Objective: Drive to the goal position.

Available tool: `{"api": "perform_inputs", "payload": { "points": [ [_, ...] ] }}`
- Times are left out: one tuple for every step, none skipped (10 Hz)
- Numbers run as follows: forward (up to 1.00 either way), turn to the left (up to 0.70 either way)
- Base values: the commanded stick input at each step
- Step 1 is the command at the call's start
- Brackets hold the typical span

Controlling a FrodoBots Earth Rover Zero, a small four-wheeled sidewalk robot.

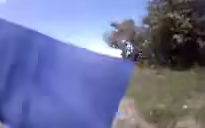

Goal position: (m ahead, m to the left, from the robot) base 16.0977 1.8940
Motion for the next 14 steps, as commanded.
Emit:
{"api": "perform_inputs", "payload": {
  "points": [
    [1.0,0.0],
    [1.0,0.0],
    [1.0,0.0],
    [1.0,0.0],
    [1.0,0.0],
    [1.0,0.0],
    [1.0,0.0],
    [1.0,0.0],
    [1.0,0.0],
    [1.0,0.0],
    [1.0,0.0],
    [1.0,0.0],
    [1.0,0.0],
    [1.0,0.0]
  ]
}}
